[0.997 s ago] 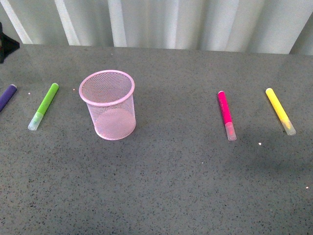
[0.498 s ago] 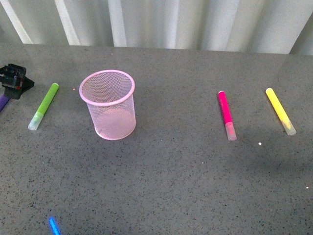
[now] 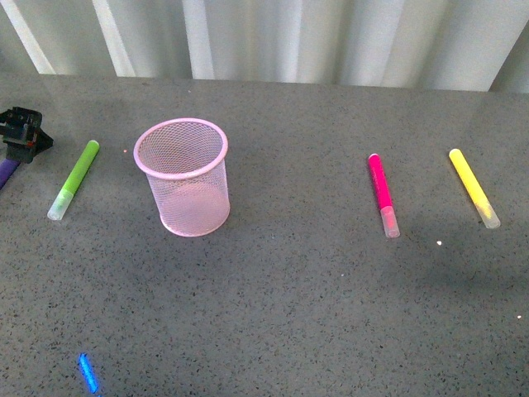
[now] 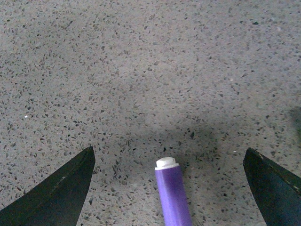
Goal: Insert purple and pink pens into pink cup
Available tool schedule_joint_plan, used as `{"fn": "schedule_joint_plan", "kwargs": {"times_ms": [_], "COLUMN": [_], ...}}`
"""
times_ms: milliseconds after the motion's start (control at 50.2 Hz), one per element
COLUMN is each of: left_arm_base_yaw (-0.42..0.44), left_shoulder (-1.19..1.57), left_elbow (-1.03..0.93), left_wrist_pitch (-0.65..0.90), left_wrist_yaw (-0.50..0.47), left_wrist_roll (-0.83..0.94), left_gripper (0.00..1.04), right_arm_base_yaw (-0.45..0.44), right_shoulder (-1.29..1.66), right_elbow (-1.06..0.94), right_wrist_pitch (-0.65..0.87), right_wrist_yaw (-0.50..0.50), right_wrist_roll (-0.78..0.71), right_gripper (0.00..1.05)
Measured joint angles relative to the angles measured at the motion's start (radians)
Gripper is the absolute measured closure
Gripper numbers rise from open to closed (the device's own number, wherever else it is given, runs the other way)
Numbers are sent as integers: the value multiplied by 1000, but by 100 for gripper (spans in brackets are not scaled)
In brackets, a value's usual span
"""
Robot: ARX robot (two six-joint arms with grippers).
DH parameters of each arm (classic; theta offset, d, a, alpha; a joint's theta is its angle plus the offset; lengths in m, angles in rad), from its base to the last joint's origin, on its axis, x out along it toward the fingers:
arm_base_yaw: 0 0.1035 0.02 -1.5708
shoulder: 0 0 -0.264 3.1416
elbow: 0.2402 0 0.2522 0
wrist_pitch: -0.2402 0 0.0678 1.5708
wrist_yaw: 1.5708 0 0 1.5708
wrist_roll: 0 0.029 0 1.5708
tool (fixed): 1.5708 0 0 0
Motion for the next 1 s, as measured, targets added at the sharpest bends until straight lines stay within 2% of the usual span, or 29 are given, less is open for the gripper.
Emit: {"fn": "schedule_joint_plan", "kwargs": {"times_ms": [618,698,897,997], "left_arm_base_yaw": [11,9,3,2], "left_shoulder": [40,42,43,43], "left_elbow": [43,56,69,69], "left_wrist_pitch": [-84,-110,-147,-150], "left_wrist_yaw": [-23,-28,-20,-12], "left_wrist_roll": [-12,-18,-40,-58], "left_gripper": [7,15,43,63], "right_arm_base_yaw": [0,0,0,0], "right_shoulder": [0,0,0,0], "right_elbow": [0,0,0,0], "right_wrist_pitch": [0,0,0,0], "right_wrist_yaw": [0,0,0,0], "right_wrist_roll": [0,0,0,0], "right_gripper": [7,7,7,7]}}
